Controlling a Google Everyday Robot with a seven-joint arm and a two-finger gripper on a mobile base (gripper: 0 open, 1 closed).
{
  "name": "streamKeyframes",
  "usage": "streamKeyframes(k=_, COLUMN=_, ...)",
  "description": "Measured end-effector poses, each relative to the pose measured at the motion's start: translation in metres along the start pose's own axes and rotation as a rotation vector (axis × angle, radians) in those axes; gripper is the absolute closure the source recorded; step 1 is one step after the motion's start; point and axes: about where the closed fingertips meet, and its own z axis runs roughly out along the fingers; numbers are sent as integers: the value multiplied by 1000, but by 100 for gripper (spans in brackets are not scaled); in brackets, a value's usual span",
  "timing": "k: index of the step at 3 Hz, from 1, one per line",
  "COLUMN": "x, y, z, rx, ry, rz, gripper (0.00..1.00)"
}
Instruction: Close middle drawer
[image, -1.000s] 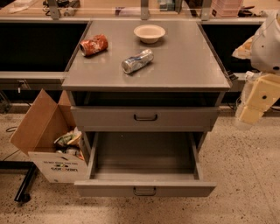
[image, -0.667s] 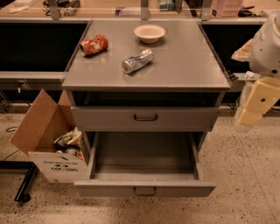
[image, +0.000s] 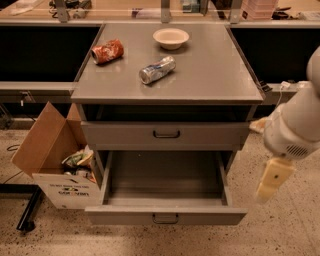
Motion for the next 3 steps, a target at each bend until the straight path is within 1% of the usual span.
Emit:
streamKeyframes(k=1, x=20, y=36, z=82, rx=-108, ry=-1, rz=-22, gripper=0)
streamKeyframes(k=2, x=20, y=39, z=89, rx=-114, ry=-2, rz=-30, gripper=0)
streamKeyframes(k=3, x=19, y=60, z=148, rx=-161, ry=-10, rz=-94, gripper=0)
